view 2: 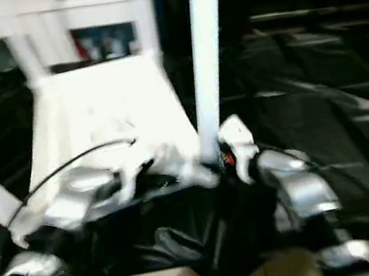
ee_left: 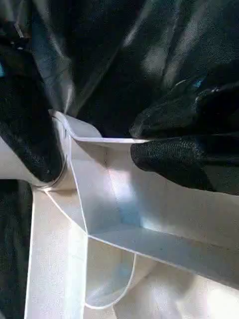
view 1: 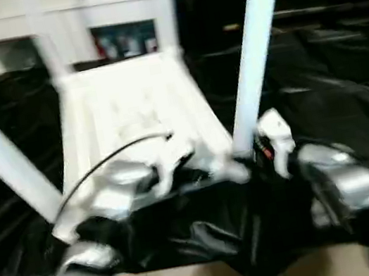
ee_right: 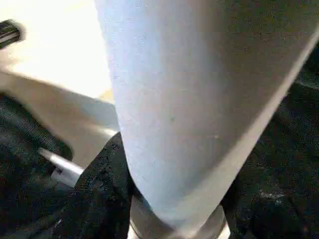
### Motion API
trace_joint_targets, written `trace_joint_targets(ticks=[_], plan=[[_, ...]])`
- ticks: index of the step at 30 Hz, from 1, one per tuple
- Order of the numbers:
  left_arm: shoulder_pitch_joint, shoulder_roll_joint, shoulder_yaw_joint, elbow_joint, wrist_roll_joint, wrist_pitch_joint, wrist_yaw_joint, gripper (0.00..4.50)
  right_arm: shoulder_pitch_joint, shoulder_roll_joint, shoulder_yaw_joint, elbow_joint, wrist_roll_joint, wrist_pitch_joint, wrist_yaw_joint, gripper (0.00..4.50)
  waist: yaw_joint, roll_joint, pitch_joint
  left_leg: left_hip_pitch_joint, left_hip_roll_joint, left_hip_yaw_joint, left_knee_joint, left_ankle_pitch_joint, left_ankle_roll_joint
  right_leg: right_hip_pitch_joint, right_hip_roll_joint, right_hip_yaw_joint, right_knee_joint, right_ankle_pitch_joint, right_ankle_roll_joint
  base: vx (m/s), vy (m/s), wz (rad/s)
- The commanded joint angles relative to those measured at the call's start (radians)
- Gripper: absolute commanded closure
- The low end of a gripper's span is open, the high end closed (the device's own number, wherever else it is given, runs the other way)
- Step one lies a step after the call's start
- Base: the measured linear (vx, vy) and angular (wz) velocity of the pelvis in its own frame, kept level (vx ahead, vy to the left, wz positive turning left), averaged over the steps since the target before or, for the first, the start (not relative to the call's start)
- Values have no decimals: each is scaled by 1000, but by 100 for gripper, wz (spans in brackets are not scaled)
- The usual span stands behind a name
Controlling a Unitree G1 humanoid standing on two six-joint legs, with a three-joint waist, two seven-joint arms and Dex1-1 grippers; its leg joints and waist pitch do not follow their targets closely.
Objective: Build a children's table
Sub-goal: Rotate leg to tighten
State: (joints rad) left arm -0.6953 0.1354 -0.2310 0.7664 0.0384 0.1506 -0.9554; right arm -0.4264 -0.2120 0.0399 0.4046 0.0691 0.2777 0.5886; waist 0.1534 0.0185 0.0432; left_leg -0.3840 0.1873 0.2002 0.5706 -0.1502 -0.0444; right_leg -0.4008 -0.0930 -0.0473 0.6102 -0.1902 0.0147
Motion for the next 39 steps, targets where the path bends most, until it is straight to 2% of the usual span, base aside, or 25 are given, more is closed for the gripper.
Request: trace_joint_targets(ticks=[1,4,5,6,8,12,14,15,16,17,20,21,23,25,26,30,34,35,37,39], plan=[[-56,-89,26,-37,-35,-12,68,450,26,87,79,60,-10,64,-30,255,-1,-11,-57,22,41,-30,-75,-336,-21,31,-62,36,-89,-288,-169,0,0,0],[-53,-138,24,-42,-35,-9,107,450,2,148,59,100,-25,62,-131,255,-7,-10,-57,20,39,-30,-74,-326,-21,32,-63,35,-88,-274,-175,0,0,0],[-48,-155,19,-43,-37,-17,105,450,-12,167,60,117,-21,22,-121,255,-9,-7,-57,21,39,-31,-75,-332,-20,33,-63,34,-90,-282,-170,0,0,0],[-48,-155,19,-43,-37,-17,105,450,-13,168,59,117,-19,21,-120,199,-9,-7,-57,21,39,-31,-75,-332,-20,33,-63,34,-90,-282,-170,0,0,0],[-41,-150,11,-46,-44,-32,81,450,-21,167,44,109,5,18,-93,185,-10,-8,-57,20,39,-29,-75,-333,-10,34,-60,36,-90,-260,-168,0,0,0],[-33,-135,3,-53,-44,-38,59,450,-6,128,59,72,1,-26,-42,151,-9,-9,-59,19,39,-28,-73,-318,-3,36,-60,36,-87,-235,-172,0,0,0],[-32,-120,-4,-49,-26,-49,55,450,10,95,50,43,15,-87,14,151,-5,-12,-58,18,41,-28,-72,-310,7,38,-62,36,-87,-222,-169,0,0,0],[-29,-107,-11,-47,-19,-57,35,450,33,42,51,3,35,-93,99,151,-5,-13,-60,19,41,-26,-70,-300,13,37,-61,36,-86,-206,-175,0,0,0],[-27,-100,-13,-47,-16,-61,23,450,47,8,50,-20,48,-95,150,151,-3,-18,-59,19,40,-26,-69,-291,22,41,-59,35,-86,-197,-174,0,0,0],[-25,-95,-15,-47,-14,-64,16,450,55,-15,49,-34,56,-96,183,151,12,-16,-60,19,43,-22,-61,-258,51,42,-59,38,-80,-144,-184,0,0,0],[-14,-62,-28,-52,-7,-85,-38,450,97,-163,7,-96,112,-65,352,151,33,-20,-61,16,44,-20,-54,-222,81,46,-59,35,-77,-125,-193,0,0,0],[-13,-57,-30,-52,-6,-87,-47,450,103,-188,-3,-104,122,-59,377,151,40,-18,-60,14,45,-21,-54,-223,85,44,-61,33,-77,-143,-195,0,0,0],[-13,-51,-32,-50,-5,-96,-54,450,110,-223,-24,-118,144,-40,416,151,43,-20,-59,14,44,-21,-55,-229,82,43,-61,32,-79,-173,-194,0,0,0],[-5,-25,-47,-63,-13,-125,-132,450,129,-333,-98,-148,210,25,517,151,51,-22,-60,18,47,-21,-53,-238,82,43,-62,33,-82,-203,-191,0,0,0],[-4,-23,-48,-65,-15,-126,-141,450,130,-342,-105,-151,216,29,522,151,58,-22,-59,15,51,-23,-53,-235,84,42,-62,34,-78,-197,-193,0,0,0],[6,10,-68,-80,-17,-149,-214,450,119,-416,-174,-84,216,10,520,151,55,-23,-60,15,47,-22,-53,-236,67,40,-65,31,-82,-227,-198,0,0,0],[11,38,-80,-84,-14,-165,-263,450,117,-457,-216,-62,238,6,511,151,55,-21,-65,13,45,-20,-45,-192,85,41,-61,28,-71,-143,-222,0,0,0],[13,41,-82,-88,-17,-165,-272,450,117,-459,-220,-59,236,1,506,151,55,-21,-65,13,45,-20,-44,-187,88,42,-61,27,-69,-132,-226,0,0,0],[27,55,-89,-111,-30,-167,-322,450,114,-467,-240,-45,229,-14,468,151,56,-15,-66,13,46,-20,-43,-181,90,41,-62,26,-68,-118,-239,0,0,0],[37,61,-94,-127,-36,-169,-343,450,105,-458,-249,-32,221,-25,429,151,55,-16,-67,14,46,-19,-43,-182,89,40,-60,25,-67,-113,-248,0,0,0]])
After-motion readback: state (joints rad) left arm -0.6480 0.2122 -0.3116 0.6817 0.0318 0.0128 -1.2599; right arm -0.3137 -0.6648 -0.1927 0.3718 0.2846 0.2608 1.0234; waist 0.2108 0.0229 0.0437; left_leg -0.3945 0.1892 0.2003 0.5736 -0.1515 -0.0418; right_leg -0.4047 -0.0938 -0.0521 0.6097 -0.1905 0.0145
